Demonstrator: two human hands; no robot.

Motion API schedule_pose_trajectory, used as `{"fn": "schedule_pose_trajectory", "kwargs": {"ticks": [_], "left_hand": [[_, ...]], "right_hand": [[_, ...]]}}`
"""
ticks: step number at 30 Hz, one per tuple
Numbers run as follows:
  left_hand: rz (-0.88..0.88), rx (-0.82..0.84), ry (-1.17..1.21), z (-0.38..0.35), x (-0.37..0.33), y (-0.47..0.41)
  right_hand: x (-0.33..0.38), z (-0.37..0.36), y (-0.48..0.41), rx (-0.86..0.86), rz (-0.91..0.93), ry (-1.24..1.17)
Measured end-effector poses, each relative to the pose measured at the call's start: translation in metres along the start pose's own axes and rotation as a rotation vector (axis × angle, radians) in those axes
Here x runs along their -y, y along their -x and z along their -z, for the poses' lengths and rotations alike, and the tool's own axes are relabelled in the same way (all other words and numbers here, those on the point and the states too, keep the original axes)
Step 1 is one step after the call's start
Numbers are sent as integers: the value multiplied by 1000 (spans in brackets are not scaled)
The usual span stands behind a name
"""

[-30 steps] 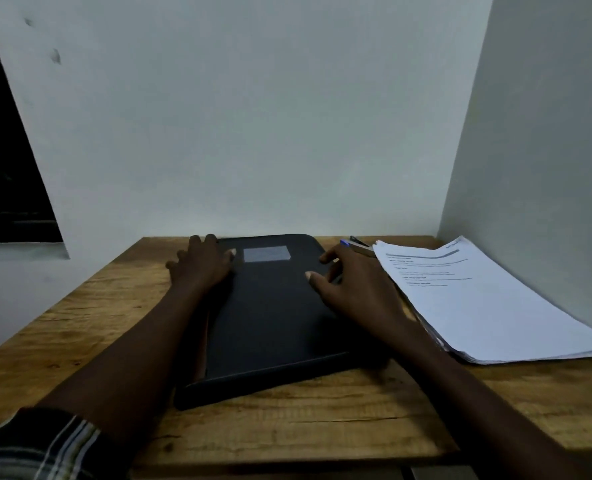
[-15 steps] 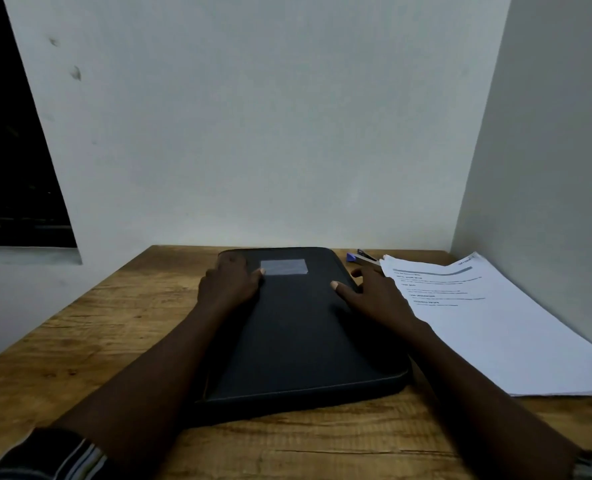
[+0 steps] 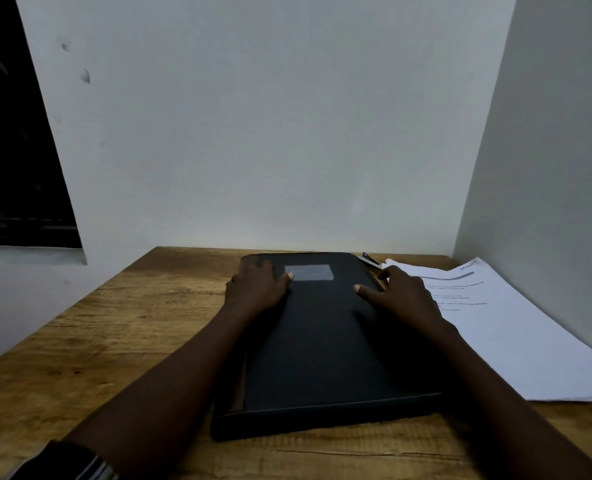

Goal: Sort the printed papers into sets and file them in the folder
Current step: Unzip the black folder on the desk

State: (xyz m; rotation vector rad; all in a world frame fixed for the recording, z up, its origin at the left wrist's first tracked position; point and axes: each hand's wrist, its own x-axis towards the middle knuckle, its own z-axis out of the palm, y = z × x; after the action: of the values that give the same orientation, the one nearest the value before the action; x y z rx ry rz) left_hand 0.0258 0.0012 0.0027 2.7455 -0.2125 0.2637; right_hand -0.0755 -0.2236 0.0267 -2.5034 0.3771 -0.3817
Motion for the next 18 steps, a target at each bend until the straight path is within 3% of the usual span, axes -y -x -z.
{"fn": "schedule_pose_trajectory", "kwargs": {"ticks": [9, 14, 18], "left_hand": [[16, 51, 248, 45, -6, -7], [-103, -10, 381, 85, -28, 6], [-226, -67, 481, 130, -55, 17]], "right_hand": [[28, 49, -8, 1, 89, -116], [64, 88, -2, 122, 118, -447], [114, 103, 9, 141, 213, -534]]}}
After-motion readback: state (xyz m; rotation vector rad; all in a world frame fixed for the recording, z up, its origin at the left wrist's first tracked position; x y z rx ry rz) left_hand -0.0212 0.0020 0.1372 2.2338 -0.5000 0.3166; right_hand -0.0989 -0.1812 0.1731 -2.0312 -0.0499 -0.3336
